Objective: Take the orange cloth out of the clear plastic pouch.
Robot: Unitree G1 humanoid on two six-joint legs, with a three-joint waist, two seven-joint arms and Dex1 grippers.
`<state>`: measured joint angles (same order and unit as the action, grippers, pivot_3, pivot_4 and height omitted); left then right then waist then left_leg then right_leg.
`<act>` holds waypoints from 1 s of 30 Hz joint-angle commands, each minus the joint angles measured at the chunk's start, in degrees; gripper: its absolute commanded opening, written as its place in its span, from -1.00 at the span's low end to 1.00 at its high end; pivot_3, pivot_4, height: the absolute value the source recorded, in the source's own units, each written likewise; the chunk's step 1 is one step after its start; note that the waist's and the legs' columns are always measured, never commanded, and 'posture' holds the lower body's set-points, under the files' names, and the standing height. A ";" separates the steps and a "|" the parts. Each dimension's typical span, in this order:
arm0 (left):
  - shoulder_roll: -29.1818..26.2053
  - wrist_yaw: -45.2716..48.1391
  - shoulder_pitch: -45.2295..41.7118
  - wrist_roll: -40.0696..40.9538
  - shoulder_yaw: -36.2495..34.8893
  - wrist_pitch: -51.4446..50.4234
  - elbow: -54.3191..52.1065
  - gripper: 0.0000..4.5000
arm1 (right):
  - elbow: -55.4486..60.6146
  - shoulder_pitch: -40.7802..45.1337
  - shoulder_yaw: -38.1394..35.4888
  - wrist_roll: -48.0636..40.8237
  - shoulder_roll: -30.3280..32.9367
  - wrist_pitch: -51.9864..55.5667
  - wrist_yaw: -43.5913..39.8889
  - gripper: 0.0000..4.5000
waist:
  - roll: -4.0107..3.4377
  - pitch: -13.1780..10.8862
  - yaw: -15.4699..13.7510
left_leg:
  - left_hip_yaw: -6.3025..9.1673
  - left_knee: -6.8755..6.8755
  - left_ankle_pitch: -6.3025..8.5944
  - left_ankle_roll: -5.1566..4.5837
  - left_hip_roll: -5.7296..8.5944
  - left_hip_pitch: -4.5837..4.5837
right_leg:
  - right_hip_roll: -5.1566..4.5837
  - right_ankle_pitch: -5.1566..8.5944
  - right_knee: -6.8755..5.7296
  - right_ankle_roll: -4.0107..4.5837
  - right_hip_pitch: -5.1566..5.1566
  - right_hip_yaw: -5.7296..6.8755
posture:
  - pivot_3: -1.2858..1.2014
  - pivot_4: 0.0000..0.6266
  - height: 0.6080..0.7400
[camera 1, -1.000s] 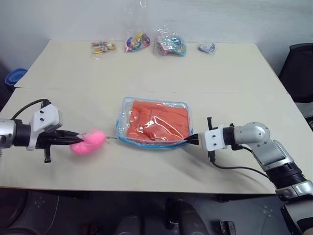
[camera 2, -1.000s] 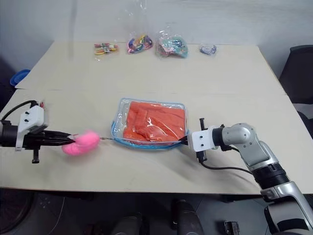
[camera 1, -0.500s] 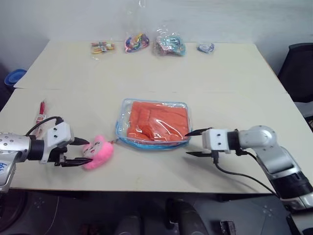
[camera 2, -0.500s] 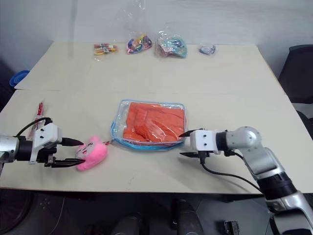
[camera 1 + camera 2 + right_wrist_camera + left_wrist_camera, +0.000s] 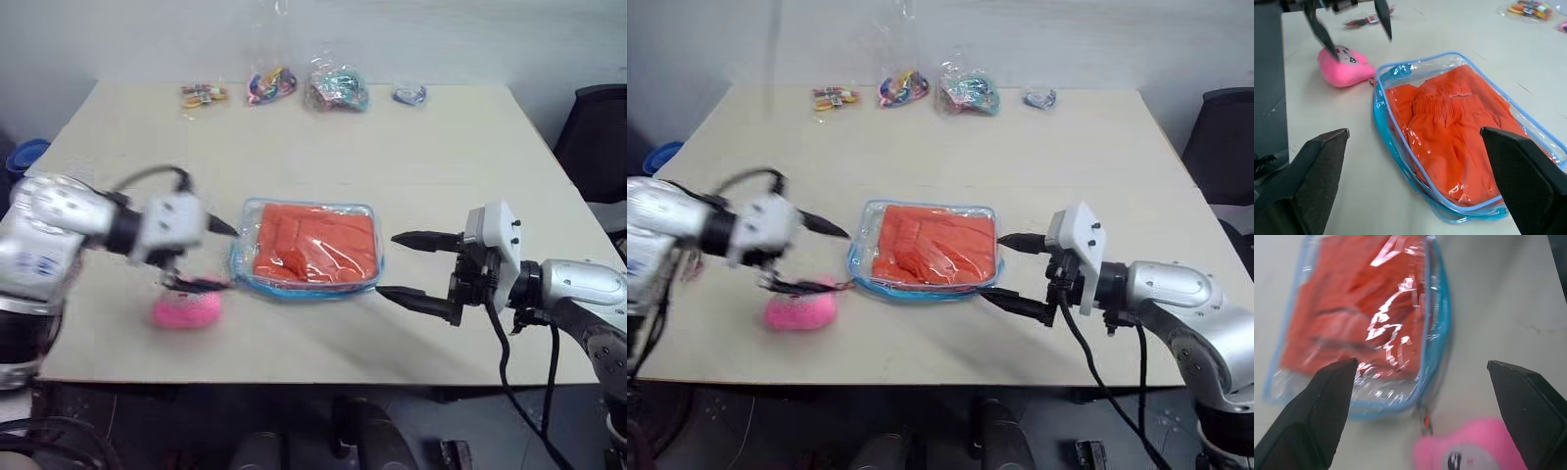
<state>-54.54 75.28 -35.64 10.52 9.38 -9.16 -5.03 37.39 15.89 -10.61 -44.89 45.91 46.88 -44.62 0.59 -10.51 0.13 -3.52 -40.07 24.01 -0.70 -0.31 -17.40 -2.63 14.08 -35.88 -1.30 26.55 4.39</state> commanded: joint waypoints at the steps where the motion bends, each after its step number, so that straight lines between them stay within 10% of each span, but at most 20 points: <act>1: 1.50 -4.05 -1.03 -8.55 2.68 11.13 3.86 1.00 | 5.92 -2.49 -0.53 -1.42 -1.21 1.16 5.15 0.99 | 0.00 0.00 -0.08 | 0.00 0.00 -0.02 0.02 -0.01 0.01 | 0.01 -0.01 -0.01 0.02 0.00 0.00 | 0.03 -0.52 1.00; 12: 7.04 -13.47 -1.67 -14.74 1.89 20.96 13.12 1.00 | 8.19 -6.68 0.55 -0.24 -2.17 -0.28 10.17 0.99 | 0.01 0.01 -0.14 | -0.04 -0.01 -0.02 -0.09 0.01 0.02 | -0.02 -0.08 0.04 -0.06 -0.03 -0.09 | 0.03 -0.52 1.00; 22: 8.59 -12.41 0.43 -9.78 -0.15 16.73 10.51 -0.18 | 7.02 -10.43 2.01 4.05 -0.90 -4.20 8.28 1.00 | 0.01 0.01 -0.25 | -0.02 -0.01 -0.01 -0.09 0.00 0.01 | -0.02 -0.08 0.05 -0.06 -0.04 -0.06 | 0.03 -0.52 1.00; 28: 10.33 -12.92 5.57 1.87 -2.97 -7.97 -3.17 -0.98 | 7.25 -12.63 2.35 5.89 -0.11 -6.20 6.19 1.00 | 0.01 0.01 -0.13 | -0.02 -0.02 -0.01 -0.11 0.00 0.00 | -0.02 -0.08 0.06 -0.07 -0.04 -0.07 | 0.03 -0.52 1.00; 30: 11.67 -15.89 6.39 3.10 -3.10 -15.95 -6.73 -0.98 | 7.16 -12.90 3.63 7.64 0.01 -7.30 5.65 1.00 | 0.02 0.00 -0.16 | -0.01 -0.02 -0.01 -0.10 0.00 0.02 | -0.02 -0.08 0.05 -0.07 -0.08 -0.07 | 0.03 -0.52 1.00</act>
<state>-43.33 62.00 -29.11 11.26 7.90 -18.58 -7.61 43.37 3.14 -7.47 -38.53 45.06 41.56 -38.18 0.61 -10.51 -0.03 -3.52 -40.10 23.99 -0.80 -0.30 -17.36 -2.65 14.00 -35.85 -1.36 26.46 4.31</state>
